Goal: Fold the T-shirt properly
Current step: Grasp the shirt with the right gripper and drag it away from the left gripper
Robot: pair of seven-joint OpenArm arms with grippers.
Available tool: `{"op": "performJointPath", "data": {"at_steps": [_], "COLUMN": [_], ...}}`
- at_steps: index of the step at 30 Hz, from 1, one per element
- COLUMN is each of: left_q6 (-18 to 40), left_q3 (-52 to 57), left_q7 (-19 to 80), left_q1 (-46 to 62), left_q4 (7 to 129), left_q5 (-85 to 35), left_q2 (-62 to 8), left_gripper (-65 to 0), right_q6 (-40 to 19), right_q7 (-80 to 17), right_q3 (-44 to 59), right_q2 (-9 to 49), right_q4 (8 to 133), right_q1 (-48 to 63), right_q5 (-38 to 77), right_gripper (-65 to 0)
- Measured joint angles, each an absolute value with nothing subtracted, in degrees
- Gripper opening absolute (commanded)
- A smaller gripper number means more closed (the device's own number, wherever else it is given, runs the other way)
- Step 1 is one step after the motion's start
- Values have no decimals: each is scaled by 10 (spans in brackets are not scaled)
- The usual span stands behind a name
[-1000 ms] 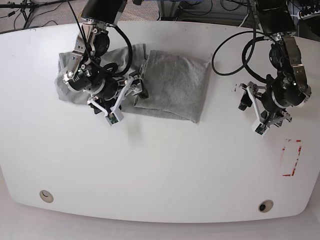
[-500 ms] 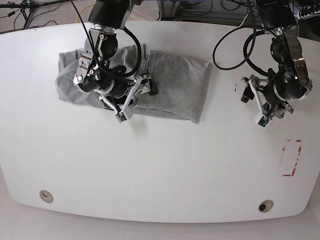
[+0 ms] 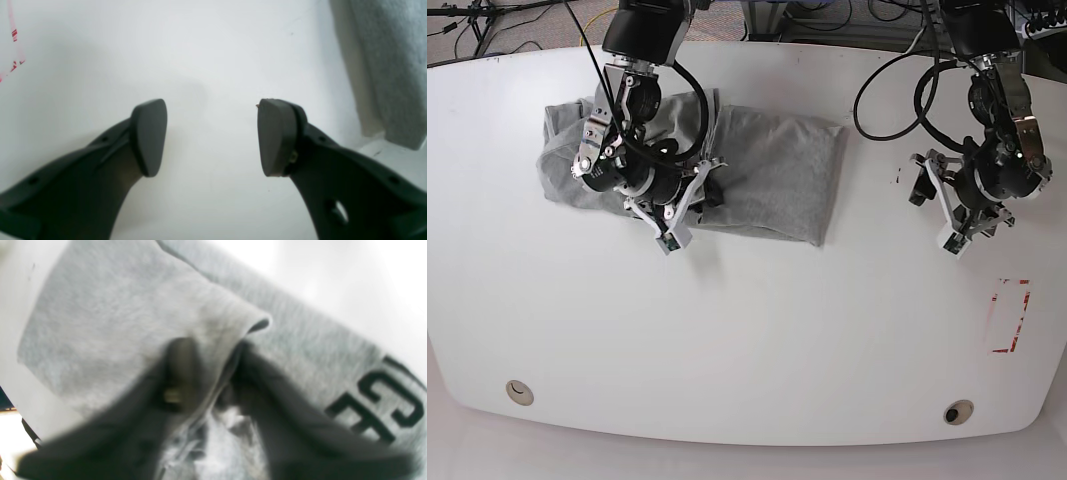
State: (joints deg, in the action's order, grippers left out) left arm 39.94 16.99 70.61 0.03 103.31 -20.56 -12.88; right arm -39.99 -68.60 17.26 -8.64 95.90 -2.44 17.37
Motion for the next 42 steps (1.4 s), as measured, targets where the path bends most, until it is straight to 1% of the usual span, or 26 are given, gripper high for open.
{"op": "performJointPath", "data": {"at_steps": [9, 15, 19, 21, 36, 39, 42], "left_q6": [399, 399, 399, 399, 399, 399, 399], "left_q3": [170, 170, 169, 168, 167, 167, 167], "left_q7": [706, 706, 706, 706, 706, 706, 706], "left_q1": [0, 0, 1, 4, 10, 9, 10], "left_q4": [1033, 1033, 1033, 1033, 1032, 1032, 1032], "left_q5": [-206, -205, -204, -205, -205, -205, -205], "left_q2": [-129, -129, -129, -129, -129, -129, -129], "left_gripper": [-247, -247, -247, -247, -247, -247, -247], "right_q6": [-401, -401, -400, -401, -400, -400, -400], "right_q7": [-684, -694, -721, -736, -735, -731, -731], "right_q3": [173, 173, 173, 173, 173, 173, 172], "right_q2": [-87, -87, -87, -87, -77, -73, -63], "right_q4": [963, 1015, 1039, 1041, 1041, 1027, 1002], "right_q1": [-24, -22, -31, -40, -70, -72, -72], "right_q5": [173, 173, 174, 171, 167, 170, 172], "right_gripper": [-650, -650, -650, -650, -650, -623, -531]}}
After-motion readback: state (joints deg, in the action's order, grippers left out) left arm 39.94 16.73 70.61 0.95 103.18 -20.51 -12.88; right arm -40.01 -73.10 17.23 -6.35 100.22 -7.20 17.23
